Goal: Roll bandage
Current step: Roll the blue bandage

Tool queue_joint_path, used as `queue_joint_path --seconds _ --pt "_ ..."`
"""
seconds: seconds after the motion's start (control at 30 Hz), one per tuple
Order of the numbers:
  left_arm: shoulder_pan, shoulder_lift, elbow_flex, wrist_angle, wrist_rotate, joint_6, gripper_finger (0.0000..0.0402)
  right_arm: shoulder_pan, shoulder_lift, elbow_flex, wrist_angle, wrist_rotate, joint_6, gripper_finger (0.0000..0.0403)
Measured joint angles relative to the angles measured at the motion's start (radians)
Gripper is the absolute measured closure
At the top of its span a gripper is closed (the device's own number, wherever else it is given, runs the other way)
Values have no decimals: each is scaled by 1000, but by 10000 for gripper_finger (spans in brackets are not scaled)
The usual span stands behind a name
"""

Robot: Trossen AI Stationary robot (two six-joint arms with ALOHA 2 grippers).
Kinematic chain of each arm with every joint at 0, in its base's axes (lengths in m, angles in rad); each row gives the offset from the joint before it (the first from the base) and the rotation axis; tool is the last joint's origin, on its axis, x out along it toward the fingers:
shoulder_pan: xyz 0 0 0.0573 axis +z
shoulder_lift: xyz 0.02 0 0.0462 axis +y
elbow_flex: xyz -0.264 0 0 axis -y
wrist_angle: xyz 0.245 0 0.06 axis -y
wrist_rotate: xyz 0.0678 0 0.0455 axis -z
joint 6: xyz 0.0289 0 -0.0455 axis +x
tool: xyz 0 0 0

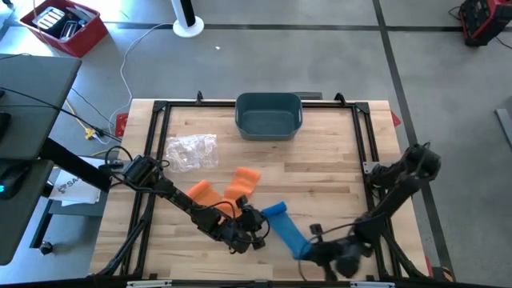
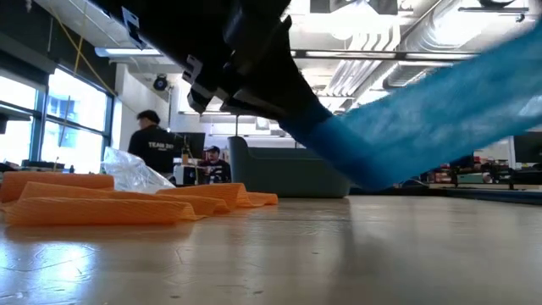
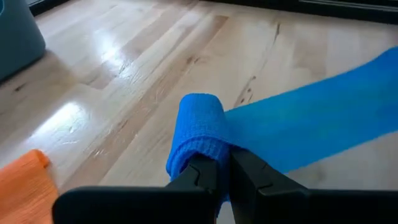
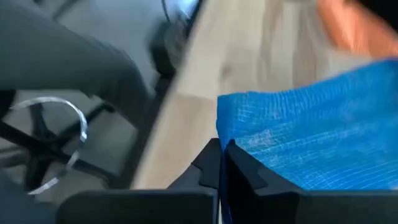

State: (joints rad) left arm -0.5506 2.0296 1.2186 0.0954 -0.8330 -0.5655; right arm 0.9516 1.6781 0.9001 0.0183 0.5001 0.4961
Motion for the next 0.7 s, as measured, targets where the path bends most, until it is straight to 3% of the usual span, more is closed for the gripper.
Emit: queue_joint_path --seconds 0.3,0.7 --pt "-8 -2 1 67 74 28 390 134 -143 0 -12 225 -50 402" --pt "-14 -2 1 224 275 103 390 171 -253 0 -15 413 -177 403"
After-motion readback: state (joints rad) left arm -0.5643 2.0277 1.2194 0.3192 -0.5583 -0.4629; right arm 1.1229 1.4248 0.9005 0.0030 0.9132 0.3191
